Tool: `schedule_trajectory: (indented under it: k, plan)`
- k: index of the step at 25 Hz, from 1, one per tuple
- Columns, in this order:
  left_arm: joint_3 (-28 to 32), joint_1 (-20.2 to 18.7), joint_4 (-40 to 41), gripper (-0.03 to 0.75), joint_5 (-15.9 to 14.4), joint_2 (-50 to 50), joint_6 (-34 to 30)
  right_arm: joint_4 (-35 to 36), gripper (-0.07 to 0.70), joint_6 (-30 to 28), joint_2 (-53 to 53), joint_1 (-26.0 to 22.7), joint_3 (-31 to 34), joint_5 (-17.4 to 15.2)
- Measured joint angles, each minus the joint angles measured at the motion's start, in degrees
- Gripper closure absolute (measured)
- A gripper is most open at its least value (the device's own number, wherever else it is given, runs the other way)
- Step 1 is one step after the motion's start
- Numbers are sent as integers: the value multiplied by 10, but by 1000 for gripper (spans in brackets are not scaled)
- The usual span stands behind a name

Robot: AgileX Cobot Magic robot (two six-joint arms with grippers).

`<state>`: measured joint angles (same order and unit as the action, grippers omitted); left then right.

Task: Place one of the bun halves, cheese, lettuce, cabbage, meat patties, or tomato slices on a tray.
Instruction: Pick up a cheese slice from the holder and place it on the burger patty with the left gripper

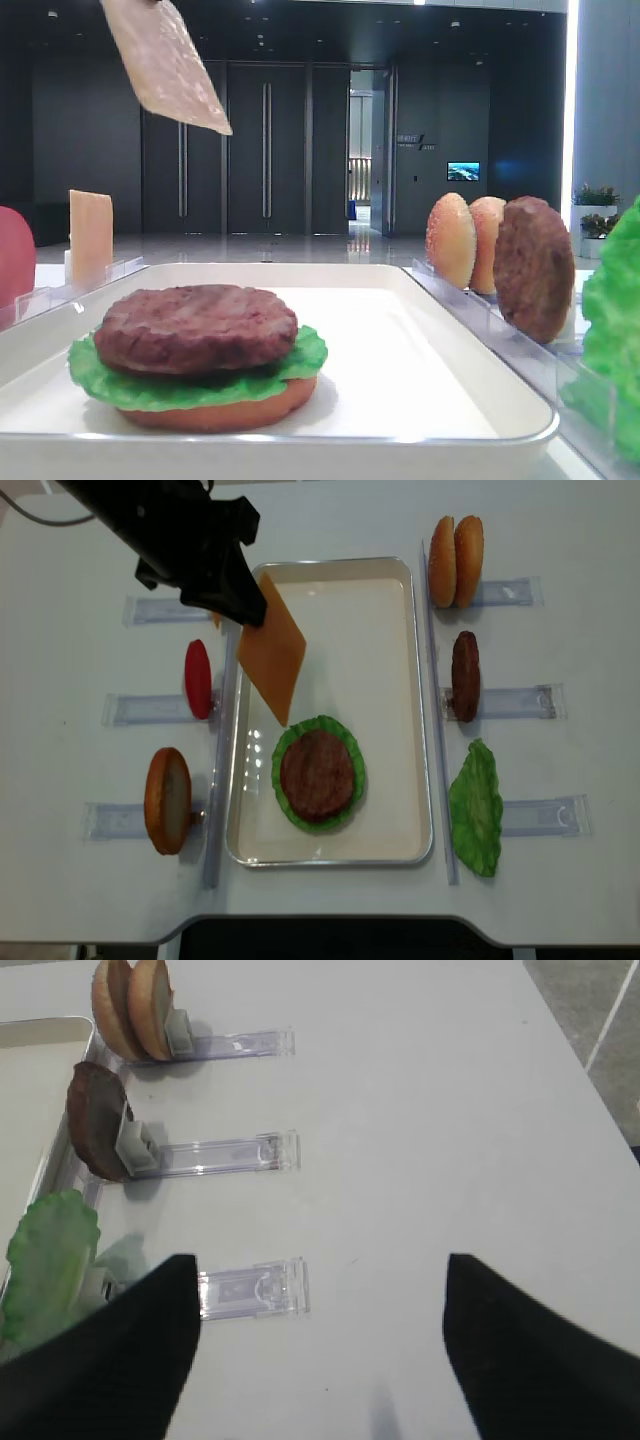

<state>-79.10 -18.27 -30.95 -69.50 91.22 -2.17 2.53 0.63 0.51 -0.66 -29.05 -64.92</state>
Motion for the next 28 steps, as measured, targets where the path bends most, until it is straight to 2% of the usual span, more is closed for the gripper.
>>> schedule_trajectory:
  k: [5,11,18,28]
  plan:
    - [78,0,-92,697,44,-4,-71,0,144,0,0,0,0,0]
    - [158,0,-158,697,64,-5,-144,0,144,0,0,0,0,0]
    - [223,0,-209,697,94,-6,-222,0,144,0,0,0,0,0]
    - [279,0,-274,697,140,-7,-308,0,144,0,0,0,0,0]
